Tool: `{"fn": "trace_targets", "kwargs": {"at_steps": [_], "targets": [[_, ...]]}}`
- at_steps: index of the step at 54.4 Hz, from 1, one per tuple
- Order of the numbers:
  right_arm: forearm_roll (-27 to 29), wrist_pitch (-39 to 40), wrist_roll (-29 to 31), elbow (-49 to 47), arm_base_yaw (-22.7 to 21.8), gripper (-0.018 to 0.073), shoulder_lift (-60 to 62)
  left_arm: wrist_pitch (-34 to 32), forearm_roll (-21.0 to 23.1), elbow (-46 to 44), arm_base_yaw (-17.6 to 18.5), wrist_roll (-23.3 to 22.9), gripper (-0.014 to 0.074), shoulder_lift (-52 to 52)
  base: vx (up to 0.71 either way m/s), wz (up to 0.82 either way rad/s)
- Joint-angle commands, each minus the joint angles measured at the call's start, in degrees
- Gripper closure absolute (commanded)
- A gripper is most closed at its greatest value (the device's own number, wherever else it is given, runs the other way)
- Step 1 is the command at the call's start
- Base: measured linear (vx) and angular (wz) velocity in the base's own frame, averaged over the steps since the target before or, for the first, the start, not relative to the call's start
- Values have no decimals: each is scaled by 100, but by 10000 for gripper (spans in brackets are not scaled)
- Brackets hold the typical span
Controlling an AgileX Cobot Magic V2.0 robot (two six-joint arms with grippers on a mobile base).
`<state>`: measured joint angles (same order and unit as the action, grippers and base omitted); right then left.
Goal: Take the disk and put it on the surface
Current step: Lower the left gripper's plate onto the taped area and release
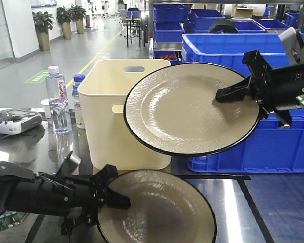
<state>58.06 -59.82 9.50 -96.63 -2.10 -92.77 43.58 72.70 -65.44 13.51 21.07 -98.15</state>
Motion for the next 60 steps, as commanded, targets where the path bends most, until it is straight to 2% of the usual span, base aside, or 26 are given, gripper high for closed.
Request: {"fn": "trace_targets", "kwargs": {"at_steps": [1,11,23,30,38,46,51,60], "targets": [[675,335,-22,-229,-21,567,292,114,366,-186,29,-103,559,149,0,0],[647,165,-22,-229,-21,567,292,54,95,-186,29,-103,416,94,0,0],[628,53,3,-229,-21,567,292,-87,-357,-186,29,-98,107,109,0,0],[621,36,74,-229,-21,567,292,-64,-871,-186,-14,257,15,212,0,0],[581,36,143,-229,-21,567,292,81,-1291,-186,-251,262,2,464,0,0],[414,-28,216,-229,-21,567,292,79,-1606,-186,-710,262,8,927,0,0],[293,-167,216,-229,-21,567,292,152,-1669,-186,-1022,256,8,1365,0,0],[19,-64,216,-39,248,567,243,-87,-1661,-186,-1172,261,8,2208,0,0]]}}
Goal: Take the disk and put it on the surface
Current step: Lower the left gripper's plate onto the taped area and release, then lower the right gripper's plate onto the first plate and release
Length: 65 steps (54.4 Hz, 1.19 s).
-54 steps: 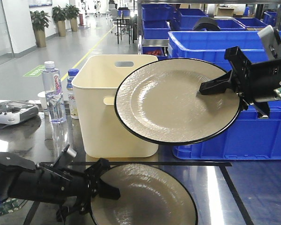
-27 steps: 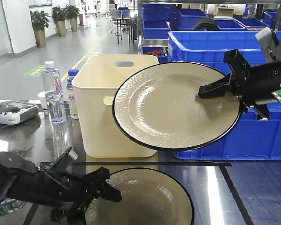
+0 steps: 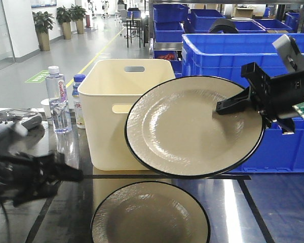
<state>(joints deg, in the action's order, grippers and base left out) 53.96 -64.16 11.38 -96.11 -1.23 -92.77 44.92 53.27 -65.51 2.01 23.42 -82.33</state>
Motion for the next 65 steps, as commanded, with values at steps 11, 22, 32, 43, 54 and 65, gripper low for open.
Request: {"fn": "trace_targets", "kwargs": {"at_steps": [11,22,32,43,54,65], "targets": [[-237,573,28,261,948,567,-190,-1285,245,-179,-22,32,8,1533,0,0],[-300,565,-15,295,1265,549,-734,-1627,197,-179,-22,32,8,2008,0,0],[-537,514,-15,295,1265,471,-1026,-1621,202,-179,-22,32,8,2121,0,0],[-872,485,59,295,1265,276,-1118,-1657,184,-179,-22,32,8,2110,0,0],[-1277,428,636,295,1265,78,-1092,-1680,-79,-179,-22,32,8,2103,0,0],[-1689,433,1214,281,1265,22,-1071,-1673,-108,-179,-22,32,8,2103,0,0]]}}
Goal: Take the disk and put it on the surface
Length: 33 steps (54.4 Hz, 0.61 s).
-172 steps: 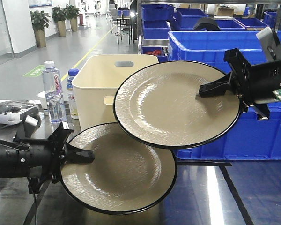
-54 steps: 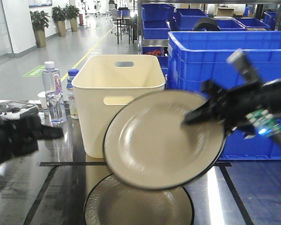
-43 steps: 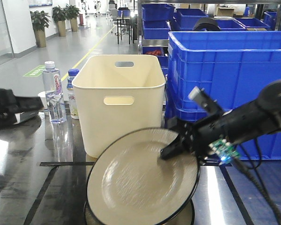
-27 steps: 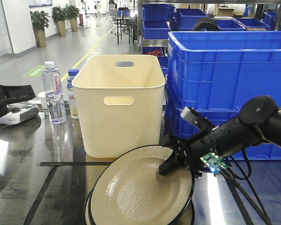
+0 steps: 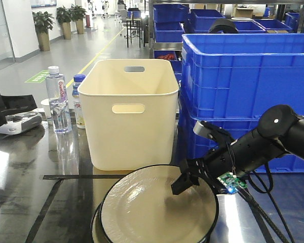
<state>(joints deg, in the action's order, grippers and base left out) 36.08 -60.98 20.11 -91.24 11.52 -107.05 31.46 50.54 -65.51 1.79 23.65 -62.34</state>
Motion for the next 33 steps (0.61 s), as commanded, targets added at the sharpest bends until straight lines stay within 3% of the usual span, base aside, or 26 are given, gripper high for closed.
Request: {"fn": "trace_targets", "kwargs": {"at_steps": [1,7,19,33], "targets": [[59,115,388,-206,-10,21,362,-327,166,-179,1,9,8,104,0,0],[-363,201,654,-206,-10,21,483,-316,166,-179,1,9,8,104,0,0],[-1340,521,469,-206,-16,22,1060,-167,146,-179,1,9,8,104,0,0],[-1545,783,-300,-206,-16,92,2120,0,-555,-179,1,9,56,104,0,0]]}}
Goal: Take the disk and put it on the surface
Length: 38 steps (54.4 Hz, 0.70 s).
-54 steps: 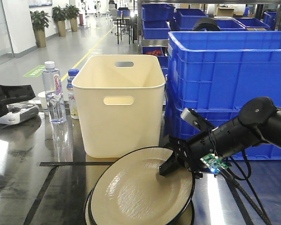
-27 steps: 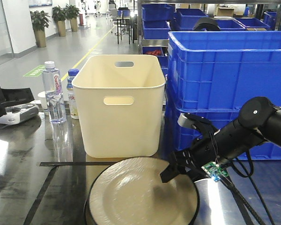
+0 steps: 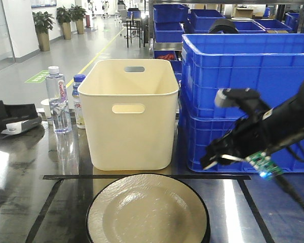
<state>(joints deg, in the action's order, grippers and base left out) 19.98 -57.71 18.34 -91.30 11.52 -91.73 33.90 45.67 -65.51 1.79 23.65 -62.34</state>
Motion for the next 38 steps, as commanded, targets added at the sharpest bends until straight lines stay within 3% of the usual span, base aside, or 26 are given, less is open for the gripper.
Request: {"fn": "trace_targets", "kwargs": {"at_steps": [1,8,25,38], "targets": [[65,483,-123,-200,-16,100,643,-244,-113,-179,1,9,65,104,0,0],[37,804,-118,-200,-16,202,1049,-210,-295,-179,1,9,165,110,0,0],[49,888,-118,-200,-16,459,1433,-23,-289,-179,1,9,594,110,0,0],[49,877,-118,-200,-16,531,1433,-23,-289,-179,1,3,605,110,0,0]]}}
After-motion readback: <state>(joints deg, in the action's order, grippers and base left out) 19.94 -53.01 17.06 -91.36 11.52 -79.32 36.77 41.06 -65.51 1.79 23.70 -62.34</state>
